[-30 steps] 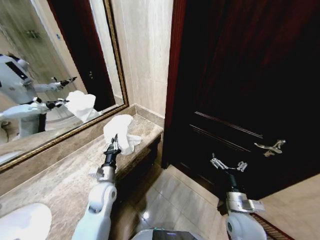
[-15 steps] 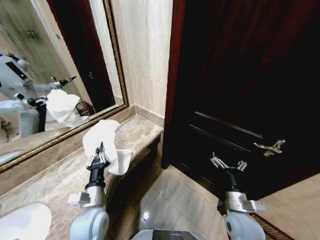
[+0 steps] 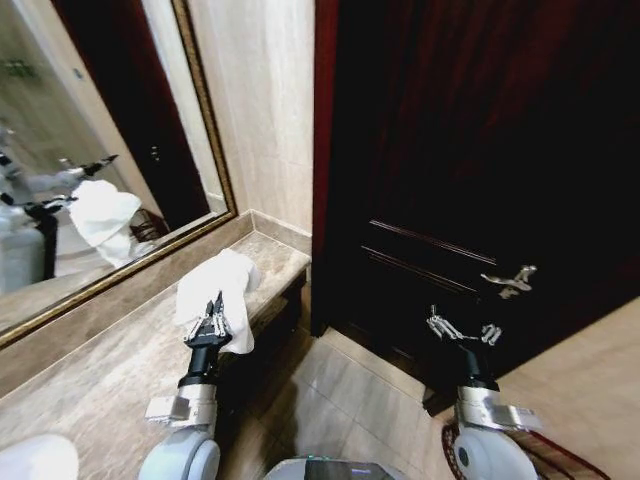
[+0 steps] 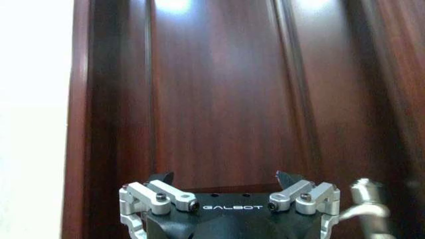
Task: Discard the used towel into the hamper.
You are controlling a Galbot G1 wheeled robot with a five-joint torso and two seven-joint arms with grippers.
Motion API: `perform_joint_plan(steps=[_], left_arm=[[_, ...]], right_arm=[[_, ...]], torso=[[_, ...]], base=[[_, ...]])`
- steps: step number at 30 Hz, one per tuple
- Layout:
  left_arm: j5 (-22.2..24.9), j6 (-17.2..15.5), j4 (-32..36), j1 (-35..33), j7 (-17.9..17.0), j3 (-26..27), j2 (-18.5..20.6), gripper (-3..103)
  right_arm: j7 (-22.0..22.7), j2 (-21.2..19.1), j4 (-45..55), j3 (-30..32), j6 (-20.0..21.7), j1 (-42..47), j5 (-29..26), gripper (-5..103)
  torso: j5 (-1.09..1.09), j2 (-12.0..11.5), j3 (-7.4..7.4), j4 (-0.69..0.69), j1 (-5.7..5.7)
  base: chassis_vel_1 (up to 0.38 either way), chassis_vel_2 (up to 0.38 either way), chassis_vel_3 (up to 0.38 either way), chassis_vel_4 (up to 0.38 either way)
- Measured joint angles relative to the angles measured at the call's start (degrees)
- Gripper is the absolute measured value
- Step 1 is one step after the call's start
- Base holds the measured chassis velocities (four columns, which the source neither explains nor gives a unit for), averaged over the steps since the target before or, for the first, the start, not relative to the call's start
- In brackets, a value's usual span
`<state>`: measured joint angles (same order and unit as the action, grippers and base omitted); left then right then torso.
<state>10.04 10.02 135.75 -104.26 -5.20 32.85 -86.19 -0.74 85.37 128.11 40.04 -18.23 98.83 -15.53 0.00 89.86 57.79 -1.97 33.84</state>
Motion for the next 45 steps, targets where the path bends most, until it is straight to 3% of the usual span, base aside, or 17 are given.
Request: perform_joint_plan(steps=[45], left_arm=[[-0.4,-0.6,-3.9,2.2,0.8,-1.1,-0.8,4]], right_arm=[[-0.3,0.4,-1.6,0.7,-2.2,0.9,-0.1,100]], torso=[[0.00,0.0,0.00,0.00,0.00]], base=[[-0.119,-0.120,-0.124,-0.122]])
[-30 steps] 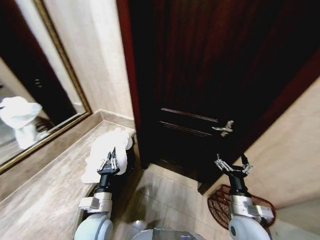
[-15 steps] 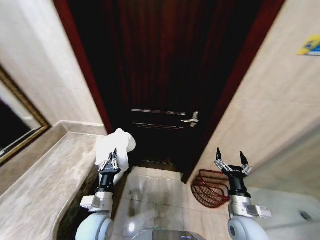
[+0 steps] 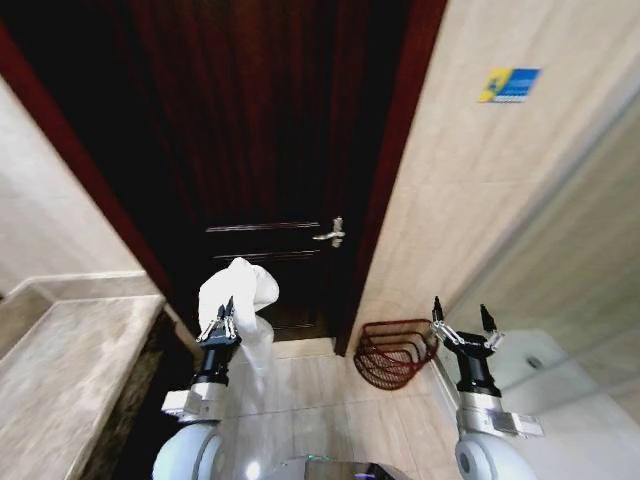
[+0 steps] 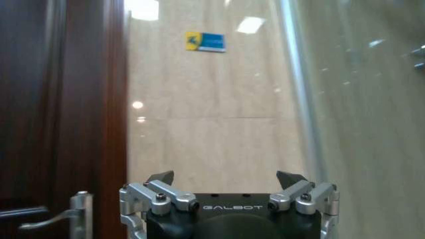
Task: Discard the used towel into the hamper.
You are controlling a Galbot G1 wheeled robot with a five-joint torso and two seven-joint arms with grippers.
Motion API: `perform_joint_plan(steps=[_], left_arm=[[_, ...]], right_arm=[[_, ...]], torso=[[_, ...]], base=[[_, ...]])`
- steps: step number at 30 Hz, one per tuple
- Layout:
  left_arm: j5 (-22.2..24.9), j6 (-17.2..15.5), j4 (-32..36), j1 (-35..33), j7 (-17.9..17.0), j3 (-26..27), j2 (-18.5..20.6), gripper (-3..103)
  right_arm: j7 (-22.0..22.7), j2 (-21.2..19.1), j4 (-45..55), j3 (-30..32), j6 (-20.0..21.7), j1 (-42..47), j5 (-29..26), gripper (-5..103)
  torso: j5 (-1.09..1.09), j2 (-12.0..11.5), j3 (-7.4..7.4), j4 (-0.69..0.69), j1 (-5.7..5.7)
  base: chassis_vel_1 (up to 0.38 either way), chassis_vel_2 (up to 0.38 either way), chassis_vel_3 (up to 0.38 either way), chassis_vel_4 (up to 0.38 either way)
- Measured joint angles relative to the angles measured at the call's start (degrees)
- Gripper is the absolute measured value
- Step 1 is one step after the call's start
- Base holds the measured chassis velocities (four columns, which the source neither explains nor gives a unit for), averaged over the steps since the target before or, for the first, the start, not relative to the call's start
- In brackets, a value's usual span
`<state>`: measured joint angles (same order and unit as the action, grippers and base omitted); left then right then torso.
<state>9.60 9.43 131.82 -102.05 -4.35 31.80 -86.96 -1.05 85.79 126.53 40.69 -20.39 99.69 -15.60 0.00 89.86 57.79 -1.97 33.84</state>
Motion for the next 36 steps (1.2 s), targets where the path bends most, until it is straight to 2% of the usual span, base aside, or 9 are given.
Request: perform_joint_plan(steps=[27,30,33,36], left_arm=[[0.2,0.0,-2.3,1.2,0.0,-0.1,0.1,4],[-0.1,0.6,-2.7,1.4,0.3,0.2,0.2,4],[-0.5,3.3,-3.5,1.7,3.1,0.8,0.3,4],[-1.9,4.6,-4.6,2.1,4.2,1.1,0.4,4]], right_arm=[[-0.1,0.0,-0.6,0.0,-0.2,-0.3,0.1,100],[-0.1,0.0,-0.6,-0.1,-0.2,-0.3,0.1,100],[-0.1,0.0,-0.6,-0.2,-0.1,-0.3,0.5,100],[-0.1,0.0,-0.4,-0.3,0.0,-0.4,0.7,100]], torso=[[0.00,0.0,0.00,0.00,0.00],[0.00,0.0,0.00,0.00,0.00],[0.00,0.0,0.00,0.01,0.00],[0.00,0.0,0.00,0.01,0.00]], base=[[-0.122,-0.125,-0.123,-0.124],[-0.112,-0.113,-0.136,-0.131],[-0.096,-0.101,-0.113,-0.110],[-0.074,-0.067,-0.069,-0.067]])
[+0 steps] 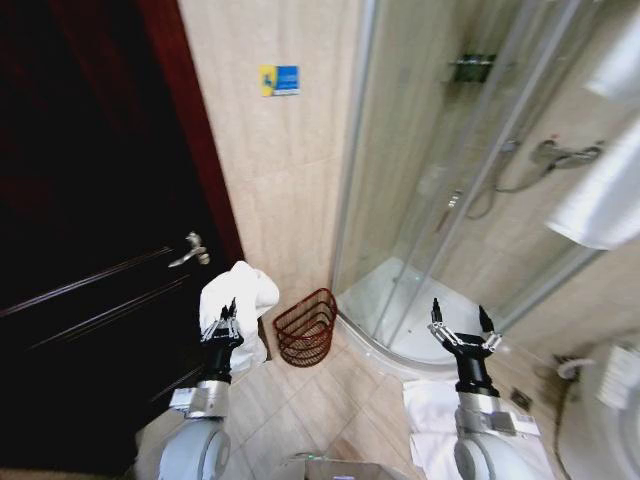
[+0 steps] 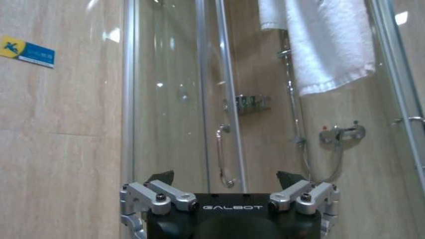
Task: Discard the used towel into the hamper.
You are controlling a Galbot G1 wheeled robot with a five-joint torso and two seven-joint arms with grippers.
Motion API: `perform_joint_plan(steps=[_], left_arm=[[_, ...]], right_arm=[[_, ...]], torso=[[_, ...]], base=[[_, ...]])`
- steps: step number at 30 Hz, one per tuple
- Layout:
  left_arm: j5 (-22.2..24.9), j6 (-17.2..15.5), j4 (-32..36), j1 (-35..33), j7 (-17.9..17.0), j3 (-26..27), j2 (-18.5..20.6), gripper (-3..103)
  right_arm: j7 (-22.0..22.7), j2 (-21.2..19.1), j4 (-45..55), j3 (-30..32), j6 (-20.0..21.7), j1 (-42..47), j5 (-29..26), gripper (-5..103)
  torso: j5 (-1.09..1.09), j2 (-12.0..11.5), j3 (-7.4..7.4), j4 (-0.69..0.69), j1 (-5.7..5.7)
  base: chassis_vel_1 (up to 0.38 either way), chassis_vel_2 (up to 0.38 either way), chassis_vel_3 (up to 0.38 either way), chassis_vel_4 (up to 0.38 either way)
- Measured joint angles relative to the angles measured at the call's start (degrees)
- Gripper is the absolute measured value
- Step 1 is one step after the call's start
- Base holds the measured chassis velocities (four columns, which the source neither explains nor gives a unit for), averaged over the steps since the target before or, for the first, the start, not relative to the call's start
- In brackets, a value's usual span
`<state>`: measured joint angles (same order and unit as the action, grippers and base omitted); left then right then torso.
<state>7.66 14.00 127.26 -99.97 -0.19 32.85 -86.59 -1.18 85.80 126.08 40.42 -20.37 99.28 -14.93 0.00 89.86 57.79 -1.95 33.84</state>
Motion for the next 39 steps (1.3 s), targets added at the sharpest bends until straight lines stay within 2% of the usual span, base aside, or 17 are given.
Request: perform_joint_plan(steps=[7,10,16,18,19,21,24,26,30,31,34,39], left_arm=[[0.9,-0.7,-4.3,1.6,1.0,-1.4,2.2,4],[5.1,-2.8,-9.6,5.4,1.2,-4.3,6.1,4],[10.5,-4.8,-16.9,12.9,1.8,-8.1,9.6,4],[10.9,-4.9,-17.9,13.9,1.8,-8.5,9.9,4],[11.9,-5.0,-21.2,16.9,1.8,-9.5,10.6,4],[12.3,-5.1,-22.4,17.9,1.8,-9.8,10.9,4],[14.6,-5.6,-28.8,23.1,1.8,-11.8,12.6,4],[14.8,-5.7,-29.5,23.6,1.8,-12.1,12.7,4],[17.2,-5.5,-37.7,28.9,2.6,-14.2,14.1,4],[17.2,-5.5,-37.7,28.9,2.6,-14.2,14.1,4],[18.0,-4.2,-44.2,33.7,4.5,-15.8,14.9,4],[18.1,-4.0,-48.1,37.1,4.9,-17.3,14.8,4]], right_arm=[[0.3,0.2,0.4,0.0,0.1,0.1,0.5,100],[0.7,0.4,0.4,0.2,-0.5,0.5,1.2,100],[1.2,0.7,0.3,0.4,-2.4,1.1,3.4,100],[1.2,0.8,0.2,0.5,-2.6,1.1,3.6,100],[1.2,1.0,0.2,0.7,-3.3,1.1,4.1,100],[1.3,1.2,0.2,0.7,-3.5,1.1,4.3,100],[1.2,2.2,0.4,1.0,-3.7,1.5,5.9,100],[1.1,2.3,0.4,1.0,-3.7,1.6,6.1,100],[1.2,3.6,0.6,1.1,-4.8,1.9,8.1,100],[1.2,3.6,0.6,1.1,-4.8,1.9,8.1,100],[1.2,4.2,1.6,1.2,-5.7,2.2,8.9,100],[1.1,4.8,2.3,1.2,-6.0,2.3,9.4,100]], torso=[[-0.01,0.0,0.00,-0.02,0.00],[-0.02,0.0,0.00,-0.02,0.00],[-0.02,0.0,0.00,-0.02,0.00],[-0.01,0.0,0.00,-0.01,0.00],[-0.02,0.0,0.00,-0.01,0.00],[-0.01,0.0,0.01,-0.01,0.00],[-0.01,0.0,0.01,-0.01,0.00],[-0.01,0.0,0.01,-0.01,0.00],[-0.02,0.0,0.01,-0.02,0.00],[-0.02,0.0,0.01,-0.02,0.00],[-0.01,0.0,0.01,-0.02,0.00],[-0.01,0.0,0.00,-0.02,0.00]], base=[[-0.008,-0.016,-0.005,-0.001],[0.000,0.000,0.000,0.000],[0.000,0.000,0.000,0.000],[0.000,0.000,0.000,0.000],[0.000,0.000,0.000,0.000],[0.000,0.000,0.000,0.000],[0.000,0.000,0.000,0.000],[0.000,0.000,0.000,0.000],[0.000,0.000,0.000,0.000],[0.000,0.000,0.000,0.000],[0.000,0.000,0.000,0.000],[0.000,0.000,0.000,0.000]])
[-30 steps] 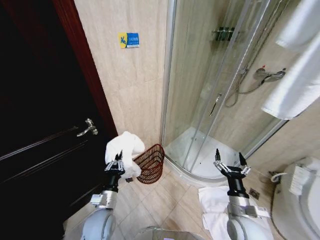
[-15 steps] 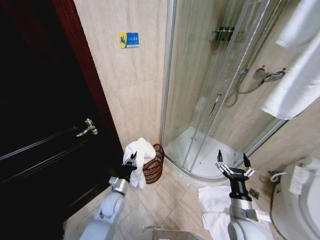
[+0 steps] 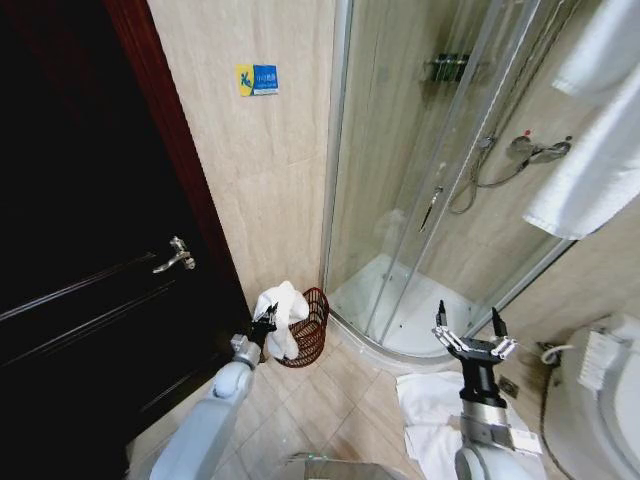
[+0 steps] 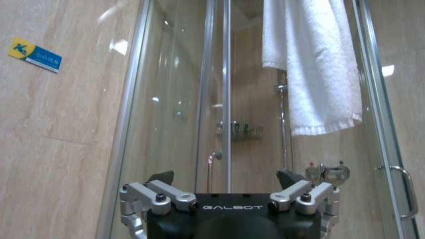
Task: Discard the used towel into the hamper.
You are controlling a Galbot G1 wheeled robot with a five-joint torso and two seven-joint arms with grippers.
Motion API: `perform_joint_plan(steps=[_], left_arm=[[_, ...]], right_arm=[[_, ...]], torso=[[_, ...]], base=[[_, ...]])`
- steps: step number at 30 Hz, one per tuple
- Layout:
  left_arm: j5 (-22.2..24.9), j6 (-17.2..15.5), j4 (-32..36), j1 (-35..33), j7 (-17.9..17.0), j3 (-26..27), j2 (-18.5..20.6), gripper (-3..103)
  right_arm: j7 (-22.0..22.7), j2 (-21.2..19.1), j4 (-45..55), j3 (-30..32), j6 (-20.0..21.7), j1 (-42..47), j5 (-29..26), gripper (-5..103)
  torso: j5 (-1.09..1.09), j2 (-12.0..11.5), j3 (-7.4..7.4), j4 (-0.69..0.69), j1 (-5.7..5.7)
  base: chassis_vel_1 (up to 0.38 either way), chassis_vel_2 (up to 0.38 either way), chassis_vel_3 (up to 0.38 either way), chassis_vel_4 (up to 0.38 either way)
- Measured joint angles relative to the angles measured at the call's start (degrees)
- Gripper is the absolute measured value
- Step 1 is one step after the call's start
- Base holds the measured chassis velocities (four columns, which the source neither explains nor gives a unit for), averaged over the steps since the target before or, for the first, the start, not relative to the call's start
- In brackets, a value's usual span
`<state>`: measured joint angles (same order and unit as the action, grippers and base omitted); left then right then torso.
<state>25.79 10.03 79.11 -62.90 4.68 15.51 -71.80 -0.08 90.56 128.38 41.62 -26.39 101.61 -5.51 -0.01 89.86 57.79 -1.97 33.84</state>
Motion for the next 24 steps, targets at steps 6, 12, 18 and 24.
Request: perform_joint_plan(steps=[6,12,18,24], left_arm=[[-0.3,0.7,-5.3,4.6,0.1,-1.7,-0.7,4],[-0.3,0.8,-8.3,6.8,-0.1,-1.9,-1.6,4],[-0.1,0.7,-10.0,9.2,-0.2,-2.9,-2.1,4],[0.3,0.6,-13.8,14.1,-0.6,-5.5,-3.6,4]], right_arm=[[0.6,0.2,-0.1,0.0,-1.5,-0.1,1.1,100],[1.2,-0.5,-0.4,0.0,-2.2,-0.4,0.3,100],[1.5,-0.9,-1.1,-0.4,-3.2,-0.8,0.2,100],[1.5,-0.9,-1.2,-0.6,-3.1,-0.9,0.6,100]], torso=[[0.00,0.0,-0.01,0.00,0.00],[0.00,0.0,0.00,0.00,0.02],[0.01,0.0,0.00,0.00,0.01],[0.01,0.0,0.00,0.01,0.00]], base=[[-0.042,0.041,0.041,-0.045],[-0.076,0.076,0.080,-0.081],[-0.066,0.055,0.069,-0.063],[-0.058,0.053,0.034,-0.065]])
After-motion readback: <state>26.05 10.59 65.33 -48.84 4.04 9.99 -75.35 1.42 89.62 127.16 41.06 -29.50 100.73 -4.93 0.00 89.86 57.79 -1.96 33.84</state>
